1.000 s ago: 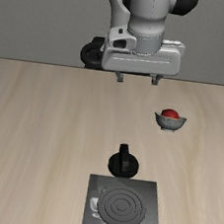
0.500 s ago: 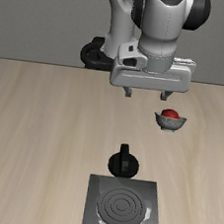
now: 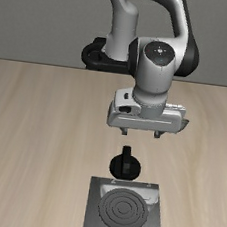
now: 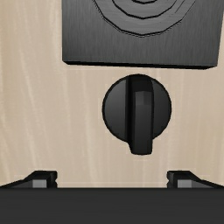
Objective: Pick up the onion and place it on the akita black bowl with the stove turned on
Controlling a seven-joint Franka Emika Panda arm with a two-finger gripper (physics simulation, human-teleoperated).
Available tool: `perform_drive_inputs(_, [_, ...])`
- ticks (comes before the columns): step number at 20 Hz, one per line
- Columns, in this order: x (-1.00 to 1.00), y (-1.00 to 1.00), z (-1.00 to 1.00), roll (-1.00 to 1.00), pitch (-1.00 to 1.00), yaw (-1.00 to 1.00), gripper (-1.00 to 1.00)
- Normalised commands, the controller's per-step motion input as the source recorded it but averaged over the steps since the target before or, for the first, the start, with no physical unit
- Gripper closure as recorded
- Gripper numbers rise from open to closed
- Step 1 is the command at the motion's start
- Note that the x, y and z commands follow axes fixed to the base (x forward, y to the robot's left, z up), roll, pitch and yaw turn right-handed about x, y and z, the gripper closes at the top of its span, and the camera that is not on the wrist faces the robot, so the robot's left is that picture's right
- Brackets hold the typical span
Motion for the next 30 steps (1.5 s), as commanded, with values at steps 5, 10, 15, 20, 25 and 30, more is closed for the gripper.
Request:
perform_drive_inputs(5, [0.00,-0.20,-0.80,0.00,0.00,0.00,-1.00])
perform_drive_inputs(10, [-0.40,0.20,-0.60,0.00,0.00,0.00,-1.00])
perform_drive_inputs(15, [0.00,0.00,0.00,0.00,0.00,0.00,1.00])
perform_drive_inputs(20, [0.00,0.00,0.20,0.00,0.00,0.00,1.00])
perform_drive_inputs(25, [0.00,0.00,1.00,0.00,0.00,0.00,1.00])
perform_drive_inputs(30, [-0.60,0.00,0.40,0.00,0.00,0.00,1.00])
